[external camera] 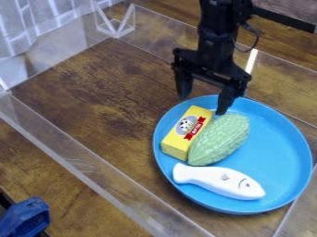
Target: Put the green object in the blue tray
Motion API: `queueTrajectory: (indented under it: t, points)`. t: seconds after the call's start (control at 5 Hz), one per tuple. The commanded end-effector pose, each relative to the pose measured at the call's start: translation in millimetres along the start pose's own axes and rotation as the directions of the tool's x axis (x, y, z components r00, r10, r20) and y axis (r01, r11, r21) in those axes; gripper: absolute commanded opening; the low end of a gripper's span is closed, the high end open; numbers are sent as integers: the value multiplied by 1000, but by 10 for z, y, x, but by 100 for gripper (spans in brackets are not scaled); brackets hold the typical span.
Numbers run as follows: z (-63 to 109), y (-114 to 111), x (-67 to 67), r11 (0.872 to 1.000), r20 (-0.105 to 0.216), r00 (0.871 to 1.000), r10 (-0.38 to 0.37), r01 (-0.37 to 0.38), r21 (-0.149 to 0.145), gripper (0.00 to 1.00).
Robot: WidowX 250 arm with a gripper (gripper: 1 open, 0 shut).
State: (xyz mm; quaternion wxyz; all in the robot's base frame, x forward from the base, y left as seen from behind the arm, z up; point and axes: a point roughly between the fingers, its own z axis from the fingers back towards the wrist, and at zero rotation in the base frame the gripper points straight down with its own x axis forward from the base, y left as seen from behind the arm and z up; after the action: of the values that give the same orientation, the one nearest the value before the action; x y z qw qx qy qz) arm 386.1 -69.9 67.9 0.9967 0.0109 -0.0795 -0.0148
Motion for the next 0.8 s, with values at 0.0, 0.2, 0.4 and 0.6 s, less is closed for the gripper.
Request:
queueTrajectory:
  t: [0.0, 0.2, 0.4, 0.6]
  points:
    - [569, 129, 182, 999, 116, 992, 45, -43, -17, 100]
    - [450, 81, 261, 998, 120, 991, 65, -64, -15, 100]
    - [222, -18, 268, 999, 89, 995, 49, -48, -8, 100]
    - [194, -113, 270, 1000, 65, 998, 13, -13, 0, 100]
